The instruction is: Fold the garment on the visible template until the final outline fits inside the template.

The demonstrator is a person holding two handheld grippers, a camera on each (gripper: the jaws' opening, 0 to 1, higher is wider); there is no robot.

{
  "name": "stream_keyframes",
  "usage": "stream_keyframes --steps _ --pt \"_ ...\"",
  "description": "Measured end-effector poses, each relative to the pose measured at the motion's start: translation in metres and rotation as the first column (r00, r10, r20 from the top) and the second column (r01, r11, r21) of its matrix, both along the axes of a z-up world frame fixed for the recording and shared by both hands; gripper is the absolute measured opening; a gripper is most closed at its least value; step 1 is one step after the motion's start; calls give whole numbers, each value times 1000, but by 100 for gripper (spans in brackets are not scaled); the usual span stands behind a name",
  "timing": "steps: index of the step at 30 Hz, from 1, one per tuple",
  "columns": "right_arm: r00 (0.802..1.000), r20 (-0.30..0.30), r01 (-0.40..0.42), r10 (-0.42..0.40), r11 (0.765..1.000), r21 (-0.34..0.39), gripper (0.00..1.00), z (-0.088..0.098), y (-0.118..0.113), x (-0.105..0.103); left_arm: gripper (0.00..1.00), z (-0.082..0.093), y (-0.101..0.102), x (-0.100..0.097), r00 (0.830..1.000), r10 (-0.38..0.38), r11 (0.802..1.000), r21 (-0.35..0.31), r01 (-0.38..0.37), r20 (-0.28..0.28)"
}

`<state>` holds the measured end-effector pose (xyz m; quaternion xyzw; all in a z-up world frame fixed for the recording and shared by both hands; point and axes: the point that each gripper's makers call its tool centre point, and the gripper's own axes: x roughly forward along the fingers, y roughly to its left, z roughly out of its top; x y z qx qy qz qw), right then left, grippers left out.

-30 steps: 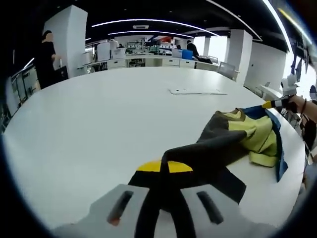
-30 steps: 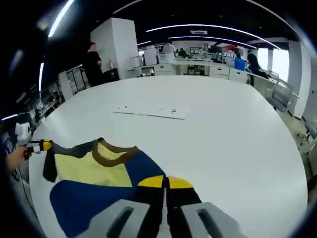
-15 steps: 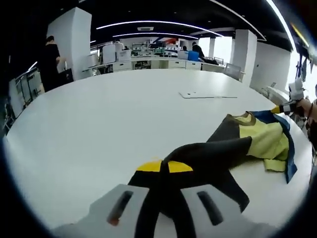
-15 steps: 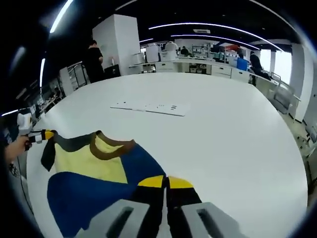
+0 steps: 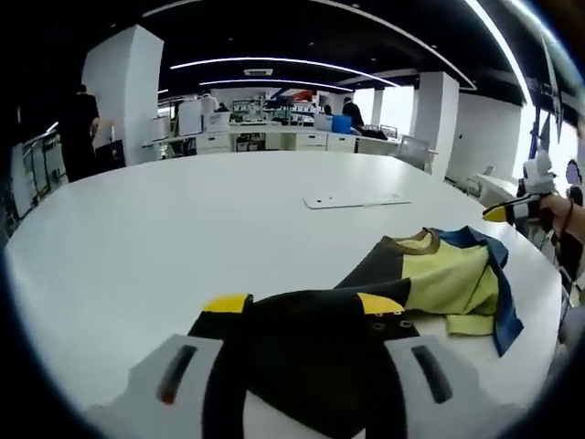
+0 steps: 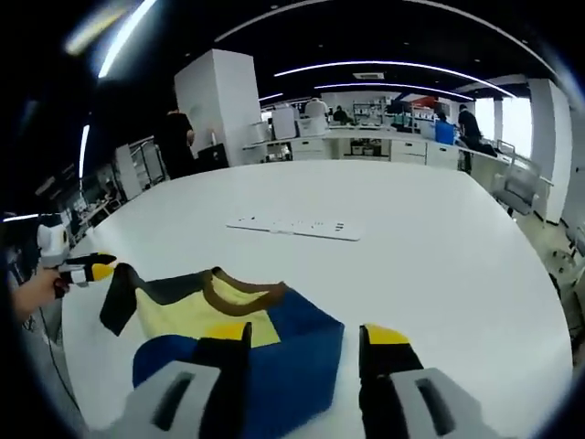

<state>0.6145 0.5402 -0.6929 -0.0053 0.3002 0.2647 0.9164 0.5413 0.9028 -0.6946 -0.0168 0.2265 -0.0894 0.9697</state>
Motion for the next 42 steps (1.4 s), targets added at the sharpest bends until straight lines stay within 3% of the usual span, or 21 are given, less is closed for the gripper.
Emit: stream_keyframes --steps 3,8,14,19,29,32,35,42 --pt "999 -8 -35 35 999 8 57 0 12 -19 48 6 -13 -6 999 -27 1000 6 27 28" --pt "996 -14 -92 92 996 8 64 -1 27 -52 52 7 -34 -17 997 -75 997 3 75 28" --pt "988 -22 -153 153 988 10 67 -3 43 -90 56 6 -62 -28 987 -159 987 9 159 13" --pt "969 -56 -242 241 970 -27 66 -17 57 -126 57 -4 -86 -37 975 -223 975 22 223 -18" --pt "937 -66 -346 342 937 -57 54 -37 84 -173 48 -24 -123 -42 955 -291 957 -6 291 -59" --pt "908 -90 -417 410 905 -80 47 -49 95 -190 41 -33 -135 -42 948 -309 951 -18 309 -75" --pt "900 -88 -433 426 896 -93 40 -55 101 -195 39 -41 -145 -42 942 -322 947 -14 322 -91" --pt "892 -92 -451 442 881 -145 34 -69 106 -196 33 -53 -161 -39 931 -346 938 -24 345 -116"
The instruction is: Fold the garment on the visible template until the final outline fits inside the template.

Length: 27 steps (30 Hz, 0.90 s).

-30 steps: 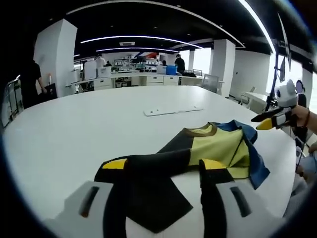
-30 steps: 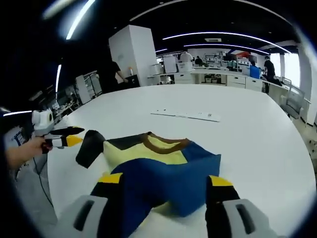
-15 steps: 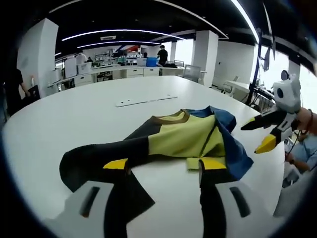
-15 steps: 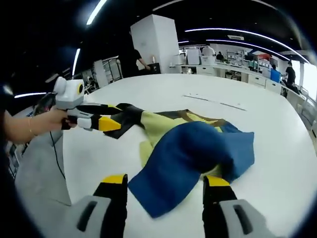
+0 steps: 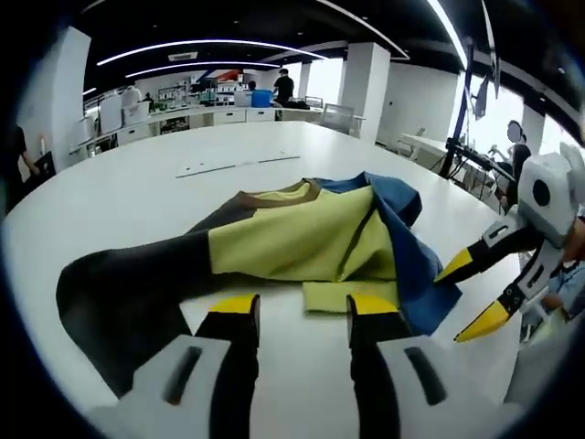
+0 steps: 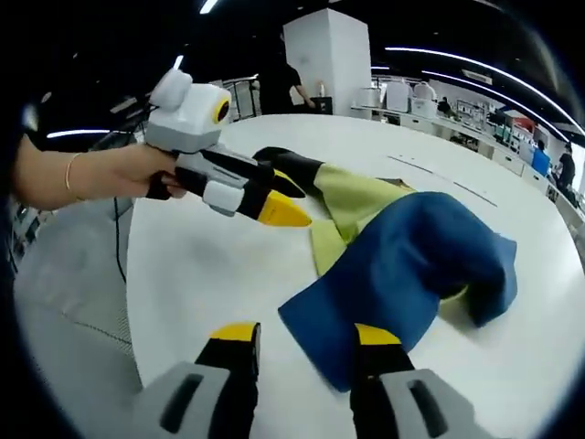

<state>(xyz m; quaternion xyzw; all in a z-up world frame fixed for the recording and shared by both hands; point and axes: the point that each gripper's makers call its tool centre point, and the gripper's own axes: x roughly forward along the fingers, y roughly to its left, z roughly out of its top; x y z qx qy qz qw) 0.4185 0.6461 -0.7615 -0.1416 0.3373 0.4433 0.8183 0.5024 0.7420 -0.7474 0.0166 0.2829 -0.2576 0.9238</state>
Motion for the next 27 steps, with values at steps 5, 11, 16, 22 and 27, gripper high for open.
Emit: stream_keyframes --steps 5,11,16,22,27 --pt "1000 16 20 -20 999 -29 28 -7 -3 6 26 -8 -5 4 1000 -5 1000 7 5 -6" --pt "997 58 49 -45 997 -68 18 -11 -9 13 20 -18 -9 5 999 -7 1000 9 8 -37" --pt "996 70 57 -53 996 -64 15 -12 -8 16 10 -21 -14 4 998 -16 999 45 18 -53" --pt "995 76 75 -70 995 -65 4 -12 -8 18 3 -20 -17 4 998 -22 997 72 26 -51" --pt "993 73 92 -88 995 -44 0 -11 -10 18 1 -20 -16 1 998 -11 998 63 15 -67"
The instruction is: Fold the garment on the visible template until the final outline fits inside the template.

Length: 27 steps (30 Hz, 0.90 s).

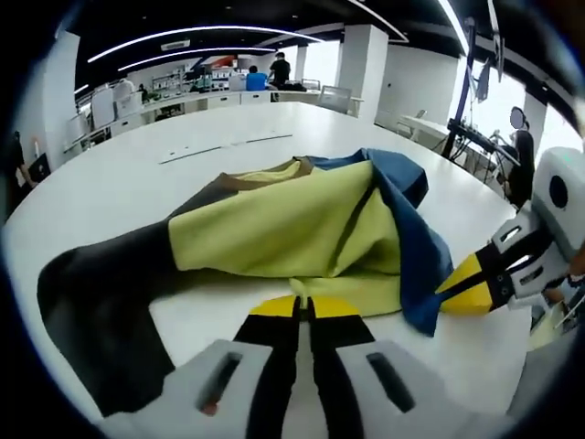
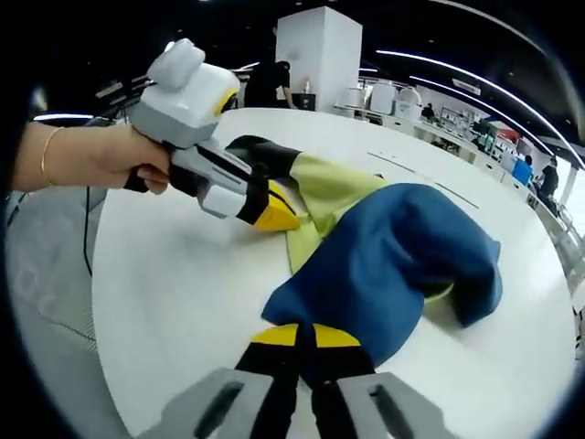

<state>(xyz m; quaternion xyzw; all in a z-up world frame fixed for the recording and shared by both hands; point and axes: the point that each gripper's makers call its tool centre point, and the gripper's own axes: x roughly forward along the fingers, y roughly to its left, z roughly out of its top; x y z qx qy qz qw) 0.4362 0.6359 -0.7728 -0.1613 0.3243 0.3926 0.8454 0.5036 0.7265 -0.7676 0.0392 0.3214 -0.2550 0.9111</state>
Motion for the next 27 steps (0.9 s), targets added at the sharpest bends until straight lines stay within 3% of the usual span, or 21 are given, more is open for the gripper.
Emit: stream_keyframes --steps 4,11,19,21,27 --pt "999 54 -4 2 999 37 0 17 -2 -1 0 3 1 -9 1000 -23 999 23 23 -2" --pt "990 109 79 -91 991 106 0 55 -29 6 0 15 3 -28 999 -46 999 9 46 -1" --pt "973 173 131 -151 984 124 0 88 -58 18 0 28 -3 -52 998 -67 998 1 67 -9" --pt "961 200 164 -189 977 135 0 98 -69 25 0 30 -4 -61 996 -87 996 17 87 -13" --pt "949 227 196 -219 973 122 0 109 -91 37 0 45 -6 -82 995 -99 995 15 100 -19"
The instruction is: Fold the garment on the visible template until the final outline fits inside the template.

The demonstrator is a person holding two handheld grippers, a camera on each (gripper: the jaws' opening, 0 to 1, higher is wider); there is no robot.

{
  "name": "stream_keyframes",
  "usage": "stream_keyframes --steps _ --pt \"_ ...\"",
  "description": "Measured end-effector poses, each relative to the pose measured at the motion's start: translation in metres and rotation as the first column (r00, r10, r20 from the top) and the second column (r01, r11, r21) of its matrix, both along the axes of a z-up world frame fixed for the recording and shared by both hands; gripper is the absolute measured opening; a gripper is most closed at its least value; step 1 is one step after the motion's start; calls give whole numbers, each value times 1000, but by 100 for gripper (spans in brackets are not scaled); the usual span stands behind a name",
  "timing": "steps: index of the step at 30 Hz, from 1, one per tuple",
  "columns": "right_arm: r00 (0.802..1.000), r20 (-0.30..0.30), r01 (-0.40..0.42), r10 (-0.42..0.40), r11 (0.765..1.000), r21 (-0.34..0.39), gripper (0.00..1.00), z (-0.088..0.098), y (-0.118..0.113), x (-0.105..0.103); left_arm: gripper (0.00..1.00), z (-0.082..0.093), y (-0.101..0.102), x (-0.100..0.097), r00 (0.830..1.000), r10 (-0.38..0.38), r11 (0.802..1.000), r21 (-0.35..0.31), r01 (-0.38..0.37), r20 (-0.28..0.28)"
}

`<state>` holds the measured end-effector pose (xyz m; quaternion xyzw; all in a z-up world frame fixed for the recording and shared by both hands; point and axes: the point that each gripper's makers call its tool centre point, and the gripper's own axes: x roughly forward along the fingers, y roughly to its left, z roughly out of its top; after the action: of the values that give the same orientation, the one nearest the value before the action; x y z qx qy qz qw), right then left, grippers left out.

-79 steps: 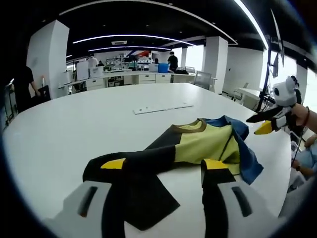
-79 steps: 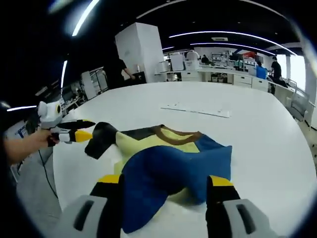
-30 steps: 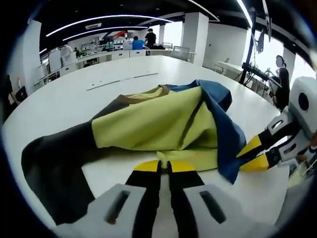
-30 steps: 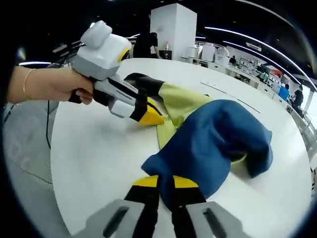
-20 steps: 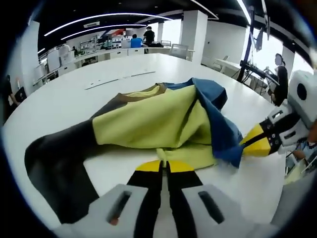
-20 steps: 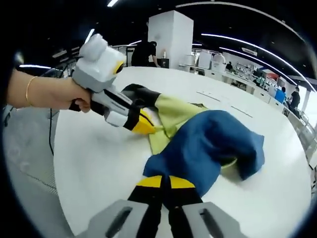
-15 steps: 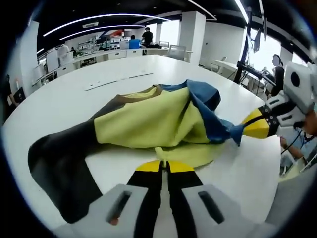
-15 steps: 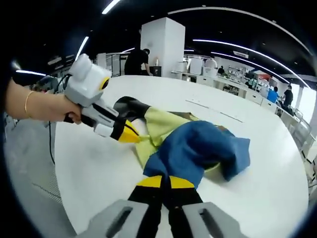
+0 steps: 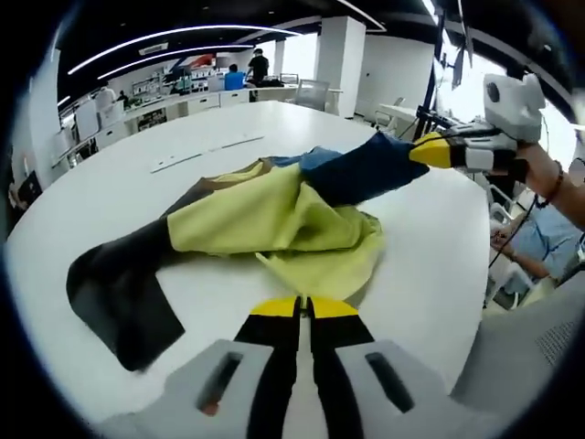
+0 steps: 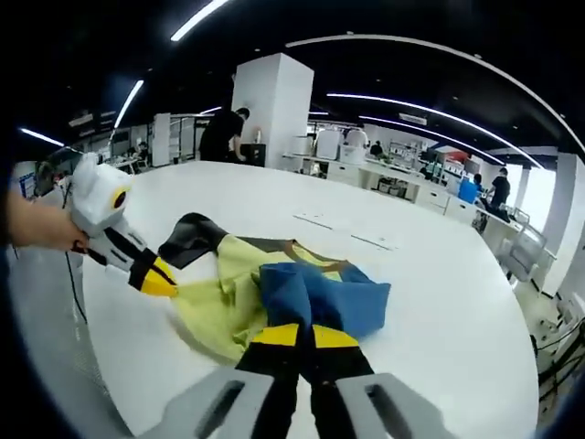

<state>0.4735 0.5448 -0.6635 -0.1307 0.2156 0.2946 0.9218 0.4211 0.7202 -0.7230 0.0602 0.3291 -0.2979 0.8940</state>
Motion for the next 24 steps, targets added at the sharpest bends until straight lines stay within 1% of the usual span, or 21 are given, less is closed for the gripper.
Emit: stream_keyframes --steps 4,7,11,14,18,19,24 --pt "1000 13 19 -19 999 -26 0 4 -17 7 0 8 -2 -15 1000 4 1000 -4 -4 -6" --pt "999 26 46 -44 998 -44 0 7 -34 13 0 13 -7 -30 1000 4 1000 -7 -4 -17" --pt "996 8 87 -87 995 -46 0 8 -54 17 0 14 -11 -45 999 20 1000 0 -20 -39" --pt "994 5 113 -113 992 -61 0 10 -71 19 0 16 -11 -53 999 27 1000 14 -26 -46" --pt "986 -1 164 -164 985 -61 0 12 -95 21 0 25 -5 -62 997 58 998 10 -57 -44" --pt "986 -1 168 -169 984 -62 0 12 -98 21 0 26 -3 -64 997 67 998 6 -67 -47" --pt "972 -24 232 -235 969 -80 0 6 -131 23 0 30 7 -73 993 99 995 0 -99 -63"
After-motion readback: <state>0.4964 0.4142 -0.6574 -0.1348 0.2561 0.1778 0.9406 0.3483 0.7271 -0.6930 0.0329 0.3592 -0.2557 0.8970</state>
